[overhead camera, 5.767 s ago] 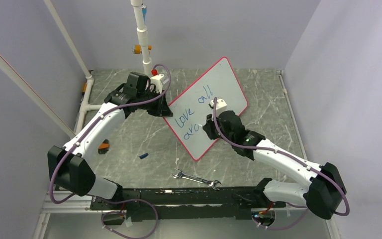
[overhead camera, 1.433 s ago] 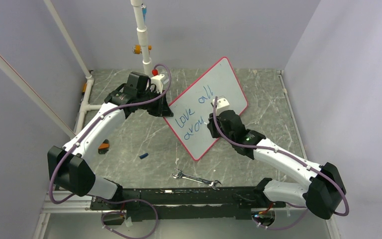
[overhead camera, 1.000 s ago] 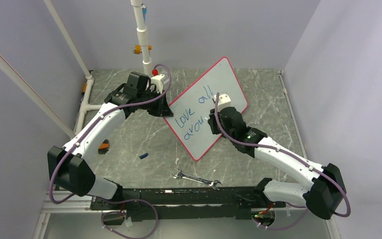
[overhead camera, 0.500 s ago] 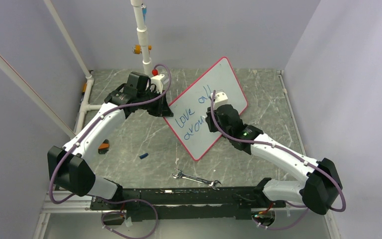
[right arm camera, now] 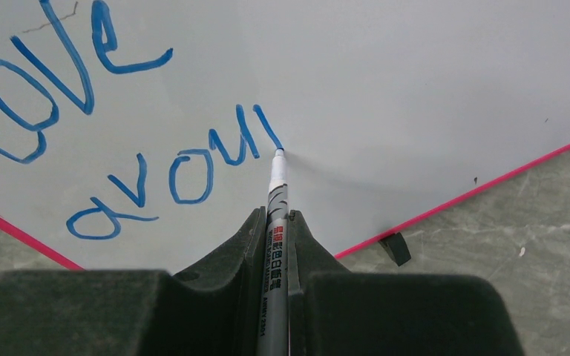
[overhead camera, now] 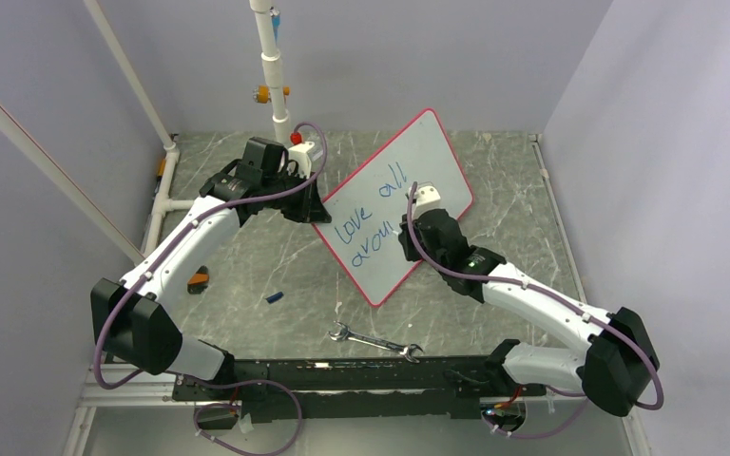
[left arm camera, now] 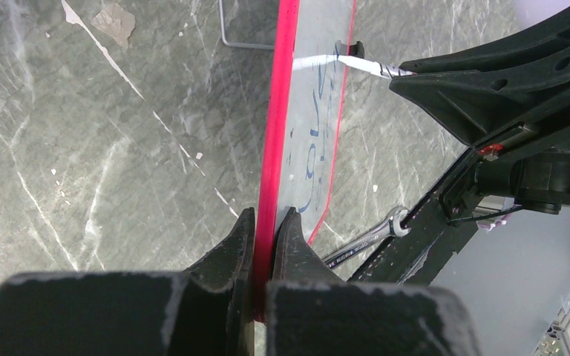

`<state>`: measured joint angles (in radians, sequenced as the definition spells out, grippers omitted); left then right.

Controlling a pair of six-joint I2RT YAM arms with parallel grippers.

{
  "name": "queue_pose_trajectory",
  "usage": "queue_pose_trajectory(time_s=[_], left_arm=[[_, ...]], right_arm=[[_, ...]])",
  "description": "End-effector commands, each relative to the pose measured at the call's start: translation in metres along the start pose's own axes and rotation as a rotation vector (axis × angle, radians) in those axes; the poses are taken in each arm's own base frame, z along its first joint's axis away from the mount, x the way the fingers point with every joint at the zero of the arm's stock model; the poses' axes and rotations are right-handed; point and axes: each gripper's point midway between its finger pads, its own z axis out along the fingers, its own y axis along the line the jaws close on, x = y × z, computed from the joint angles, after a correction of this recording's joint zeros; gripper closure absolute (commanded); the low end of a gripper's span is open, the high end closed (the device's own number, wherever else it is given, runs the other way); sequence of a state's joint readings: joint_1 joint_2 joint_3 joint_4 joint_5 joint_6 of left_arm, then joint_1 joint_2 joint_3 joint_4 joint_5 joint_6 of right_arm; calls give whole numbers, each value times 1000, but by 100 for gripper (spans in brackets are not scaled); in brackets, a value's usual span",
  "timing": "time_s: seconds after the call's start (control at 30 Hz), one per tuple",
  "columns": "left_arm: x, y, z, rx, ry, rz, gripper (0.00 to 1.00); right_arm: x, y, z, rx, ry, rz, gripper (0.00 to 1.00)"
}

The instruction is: Write a sentence on the whiteboard

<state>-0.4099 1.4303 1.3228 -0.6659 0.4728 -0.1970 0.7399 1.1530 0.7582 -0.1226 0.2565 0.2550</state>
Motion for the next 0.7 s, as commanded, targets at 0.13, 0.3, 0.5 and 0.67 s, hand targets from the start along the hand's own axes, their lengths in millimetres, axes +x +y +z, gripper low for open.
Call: queue_pose_trajectory(time_s=[0.13,0.3,0.5,0.67], left_arm=[[32,89,-12,-427,138,107,100],[32,89,-12,-428,138,109,100],[32,89,-12,-425,137,110,100],[32,88,-12,-425,137,111,100]], right_arm=[[-13,3,-3,-14,-44,30,100],[-29,9,-1,-26,-69,28,100],[-46,12,3,-25,-95,15,100],[-53,12,8,-21,-102,14,100]])
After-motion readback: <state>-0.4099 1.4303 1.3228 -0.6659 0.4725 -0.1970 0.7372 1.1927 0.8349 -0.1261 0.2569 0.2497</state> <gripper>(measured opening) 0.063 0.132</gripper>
